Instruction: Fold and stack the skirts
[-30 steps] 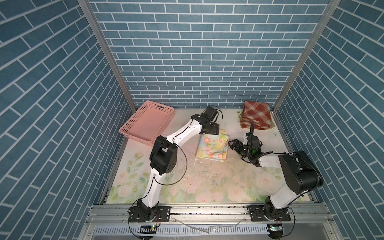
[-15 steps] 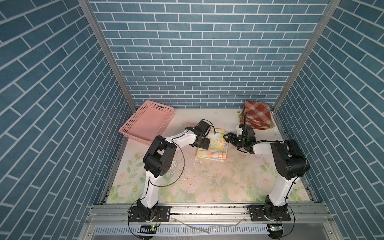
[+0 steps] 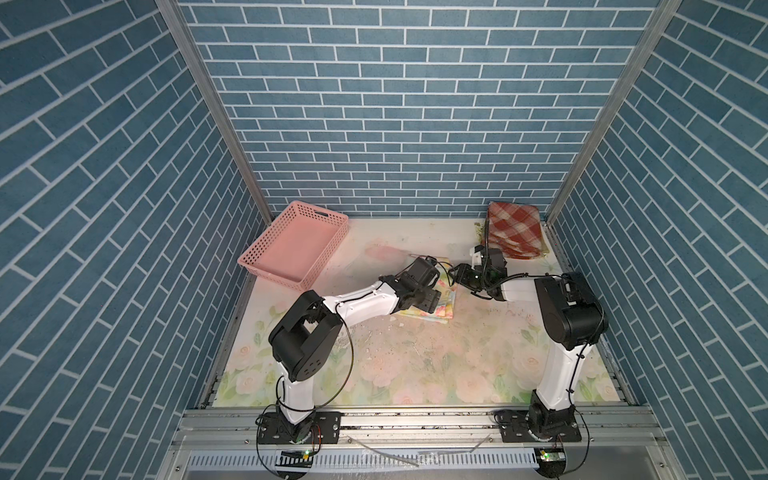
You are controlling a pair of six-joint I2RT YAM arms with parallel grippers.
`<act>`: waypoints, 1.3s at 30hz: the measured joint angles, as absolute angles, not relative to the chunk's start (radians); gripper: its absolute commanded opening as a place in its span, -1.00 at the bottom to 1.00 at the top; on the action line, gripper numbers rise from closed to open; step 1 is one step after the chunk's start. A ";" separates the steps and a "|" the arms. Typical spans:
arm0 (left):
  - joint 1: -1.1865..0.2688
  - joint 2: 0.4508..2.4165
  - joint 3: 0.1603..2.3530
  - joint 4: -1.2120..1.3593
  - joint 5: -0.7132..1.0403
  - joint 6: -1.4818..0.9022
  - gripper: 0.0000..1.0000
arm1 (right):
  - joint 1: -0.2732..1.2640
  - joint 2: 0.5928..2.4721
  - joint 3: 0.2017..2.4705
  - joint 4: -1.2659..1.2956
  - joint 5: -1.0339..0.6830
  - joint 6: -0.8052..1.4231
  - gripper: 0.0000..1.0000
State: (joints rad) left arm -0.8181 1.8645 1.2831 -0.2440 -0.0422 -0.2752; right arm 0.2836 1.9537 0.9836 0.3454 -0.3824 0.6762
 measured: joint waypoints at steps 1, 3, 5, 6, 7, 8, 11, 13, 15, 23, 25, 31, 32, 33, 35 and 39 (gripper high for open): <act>-0.825 1.872 1.280 -0.224 -0.031 -0.286 0.56 | 0.282 1.955 0.984 0.342 -0.381 0.679 -0.29; -0.836 1.900 1.277 -0.178 -0.006 -0.315 0.51 | 0.275 1.958 0.983 0.337 -0.382 0.681 -0.35; -0.839 1.930 1.269 -0.133 0.012 -0.346 0.47 | 0.271 1.959 0.983 0.336 -0.384 0.683 -0.39; -0.839 1.944 1.261 -0.114 0.021 -0.360 0.45 | 0.270 1.959 0.983 0.335 -0.385 0.684 -0.41; -0.839 1.956 1.250 -0.097 0.027 -0.373 0.45 | 0.269 1.960 0.983 0.335 -0.386 0.683 -0.41; -0.839 1.965 1.231 -0.078 0.033 -0.389 0.44 | 0.268 1.960 0.982 0.335 -0.387 0.684 -0.41; -0.840 1.972 1.179 -0.018 0.041 -0.421 0.43 | 0.267 1.961 0.982 0.335 -0.389 0.683 -0.39; -0.841 1.972 1.169 0.011 0.048 -0.438 0.43 | 0.265 1.962 0.983 0.335 -0.391 0.684 -0.32; -0.840 1.972 1.161 0.033 0.050 -0.450 0.43 | 0.265 1.961 0.984 0.336 -0.396 0.682 -0.16; -0.838 1.945 1.171 0.001 0.082 -0.434 0.57 | 0.256 1.900 1.023 0.170 -0.379 0.521 0.61; -0.834 1.919 1.187 -0.034 0.091 -0.422 0.59 | 0.254 1.885 1.045 0.094 -0.377 0.456 0.69; -0.778 1.827 1.260 -0.119 0.103 -0.403 0.59 | 0.253 1.874 1.208 -0.120 -0.410 0.224 0.76; -0.761 1.816 1.263 -0.125 0.103 -0.402 0.59 | 0.253 1.874 1.248 -0.151 -0.421 0.179 0.76; -0.749 1.810 1.264 -0.131 0.103 -0.400 0.59 | 0.253 1.876 1.278 -0.172 -0.430 0.145 0.76; -0.722 1.807 1.263 -0.146 0.102 -0.392 0.59 | 0.253 1.889 1.359 -0.226 -0.459 0.063 0.76; -0.710 1.808 1.232 -0.152 0.107 -0.384 0.59 | 0.253 1.967 1.525 -0.336 -0.496 -0.076 0.76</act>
